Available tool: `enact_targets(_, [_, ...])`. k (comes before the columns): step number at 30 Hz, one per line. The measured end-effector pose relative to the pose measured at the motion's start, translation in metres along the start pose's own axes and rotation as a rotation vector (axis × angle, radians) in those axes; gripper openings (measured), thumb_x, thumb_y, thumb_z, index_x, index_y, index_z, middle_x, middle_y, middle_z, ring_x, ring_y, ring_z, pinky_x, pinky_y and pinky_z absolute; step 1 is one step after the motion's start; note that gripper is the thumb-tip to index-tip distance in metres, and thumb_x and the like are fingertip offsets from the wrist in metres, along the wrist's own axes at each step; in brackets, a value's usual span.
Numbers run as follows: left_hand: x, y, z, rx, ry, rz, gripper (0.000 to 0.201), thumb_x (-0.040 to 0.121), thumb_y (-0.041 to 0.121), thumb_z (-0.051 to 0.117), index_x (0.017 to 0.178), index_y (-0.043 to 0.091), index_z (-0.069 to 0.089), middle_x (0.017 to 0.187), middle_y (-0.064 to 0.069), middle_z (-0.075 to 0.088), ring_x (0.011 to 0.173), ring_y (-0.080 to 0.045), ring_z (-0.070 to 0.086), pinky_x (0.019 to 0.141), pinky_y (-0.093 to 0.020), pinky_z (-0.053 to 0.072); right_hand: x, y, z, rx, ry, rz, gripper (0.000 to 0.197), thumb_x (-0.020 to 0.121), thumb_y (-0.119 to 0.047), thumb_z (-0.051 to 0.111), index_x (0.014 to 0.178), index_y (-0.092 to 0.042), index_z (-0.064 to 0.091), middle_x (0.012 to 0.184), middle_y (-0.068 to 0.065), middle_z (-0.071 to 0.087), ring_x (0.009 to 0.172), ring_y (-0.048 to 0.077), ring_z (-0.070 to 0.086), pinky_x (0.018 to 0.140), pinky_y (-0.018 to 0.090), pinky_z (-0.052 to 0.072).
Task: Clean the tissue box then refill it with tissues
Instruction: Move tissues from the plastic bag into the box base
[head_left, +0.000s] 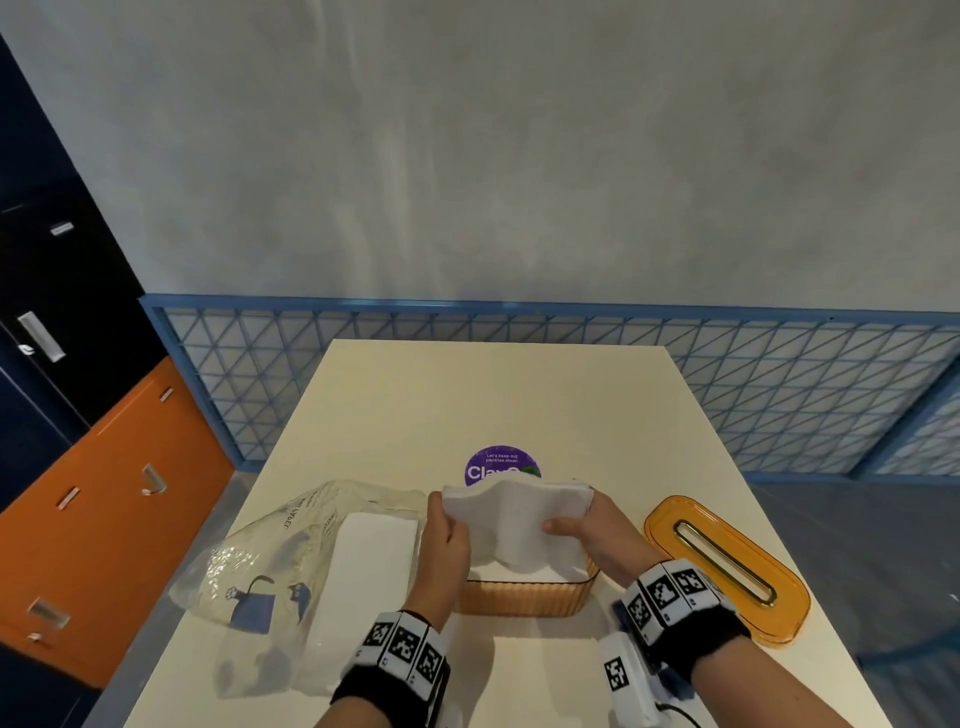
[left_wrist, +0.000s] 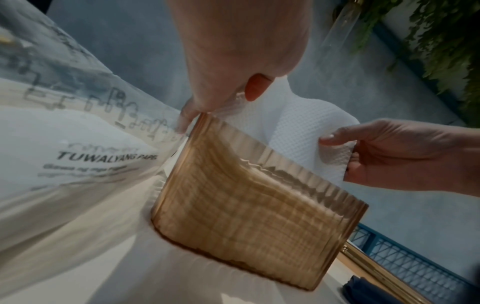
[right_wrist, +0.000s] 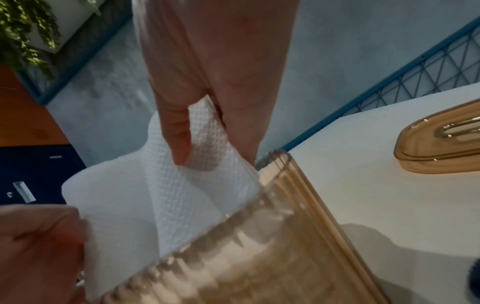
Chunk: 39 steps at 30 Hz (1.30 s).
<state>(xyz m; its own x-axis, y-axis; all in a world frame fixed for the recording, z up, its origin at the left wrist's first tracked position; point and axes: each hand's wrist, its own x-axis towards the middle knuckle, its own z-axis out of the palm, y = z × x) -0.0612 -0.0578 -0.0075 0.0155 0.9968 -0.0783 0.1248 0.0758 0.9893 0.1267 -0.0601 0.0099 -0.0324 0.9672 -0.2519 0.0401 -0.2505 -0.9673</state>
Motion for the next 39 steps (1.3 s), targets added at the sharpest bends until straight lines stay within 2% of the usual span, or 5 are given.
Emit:
enact_targets(8, [0.003,-0.002,-0.006,0.049,0.029,-0.039,0.031,0.090,-0.005,0.037,0.114,0.015,0.037,0.094,0.000,0.052,0.083,-0.005,0.051,0.065,-0.016,0.042,0.001,0.006,-0.007,-0.100,0.016,0.060,0.037,0.079,0.012,0.057,0.102,-0.017,0.054,0.098,0.005,0.064,0.090,0.020,0.061,0.074,0.027,0.051])
enact_targets(20, [0.015,0.005,-0.003,0.050,0.109,-0.072,0.010,0.097,0.014,0.044,0.106,0.013,0.040,0.092,0.003,0.050,0.080,-0.009,0.050,0.061,-0.018,0.040,0.006,0.005,-0.013,0.045,0.152,0.059,0.047,0.086,-0.002,0.061,0.123,-0.024,0.040,0.108,0.016,0.064,0.098,0.034,0.064,0.090,0.051,0.052])
enact_targets(24, [0.015,0.007,-0.005,-0.021,0.122,-0.119,0.012,0.098,0.016,0.043,0.109,0.013,0.039,0.097,0.000,0.051,0.088,-0.016,0.051,0.063,-0.021,0.042,0.001,0.006,-0.011,0.087,0.161,0.051,0.046,0.087,0.000,0.056,0.120,-0.029,0.042,0.104,0.016,0.068,0.094,0.035,0.066,0.084,0.048,0.052])
enact_targets(30, [0.008,0.009,-0.006,-0.079,0.097,-0.103,0.013,0.098,0.018,0.042,0.111,0.018,0.040,0.102,0.001,0.052,0.093,-0.015,0.053,0.067,-0.022,0.046,-0.006,0.004,-0.010,0.134,0.178,0.047,0.031,0.089,-0.002,0.055,0.117,-0.014,0.048,0.098,0.009,0.069,0.086,0.027,0.065,0.073,0.037,0.052])
enact_targets(39, [0.004,0.011,-0.009,-0.092,0.100,-0.059,0.010,0.099,0.016,0.042,0.109,0.015,0.042,0.103,-0.001,0.053,0.089,-0.011,0.053,0.068,-0.023,0.045,-0.007,-0.004,-0.011,0.104,0.178,0.029,0.023,0.090,-0.005,0.055,0.107,-0.019,0.051,0.101,0.008,0.071,0.090,0.028,0.067,0.075,0.041,0.053])
